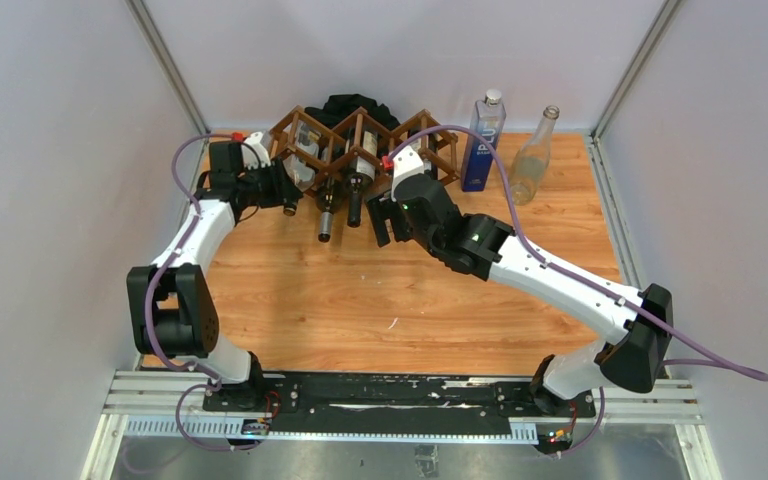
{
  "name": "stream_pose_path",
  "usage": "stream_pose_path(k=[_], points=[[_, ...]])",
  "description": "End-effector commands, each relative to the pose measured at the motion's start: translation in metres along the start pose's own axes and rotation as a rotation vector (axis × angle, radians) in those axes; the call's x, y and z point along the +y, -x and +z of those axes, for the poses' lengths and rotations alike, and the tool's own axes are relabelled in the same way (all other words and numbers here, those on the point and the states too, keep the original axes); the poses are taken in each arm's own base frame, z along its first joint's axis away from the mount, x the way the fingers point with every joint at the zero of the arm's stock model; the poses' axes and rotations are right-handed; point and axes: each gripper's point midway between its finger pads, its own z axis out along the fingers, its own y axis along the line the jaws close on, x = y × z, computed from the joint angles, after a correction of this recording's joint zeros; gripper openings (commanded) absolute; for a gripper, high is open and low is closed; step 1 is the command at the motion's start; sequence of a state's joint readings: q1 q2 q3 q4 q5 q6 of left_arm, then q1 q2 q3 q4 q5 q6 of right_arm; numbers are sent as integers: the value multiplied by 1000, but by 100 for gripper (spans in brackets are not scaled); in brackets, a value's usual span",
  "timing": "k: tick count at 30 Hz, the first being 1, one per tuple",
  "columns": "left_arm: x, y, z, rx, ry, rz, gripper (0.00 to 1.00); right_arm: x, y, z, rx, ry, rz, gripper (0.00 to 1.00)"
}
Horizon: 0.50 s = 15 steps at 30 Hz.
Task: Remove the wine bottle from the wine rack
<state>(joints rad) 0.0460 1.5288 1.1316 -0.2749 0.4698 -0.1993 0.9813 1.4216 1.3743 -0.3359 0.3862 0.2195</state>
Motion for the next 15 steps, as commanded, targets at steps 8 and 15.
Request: stream_pose_path(k=[8, 15], points=[[6, -13, 3, -1, 15, -82, 77, 3, 4, -7, -24, 10, 6, 92], [-4, -1, 2, -42, -24, -107, 74, 0, 4, -14, -27, 14, 7, 92]])
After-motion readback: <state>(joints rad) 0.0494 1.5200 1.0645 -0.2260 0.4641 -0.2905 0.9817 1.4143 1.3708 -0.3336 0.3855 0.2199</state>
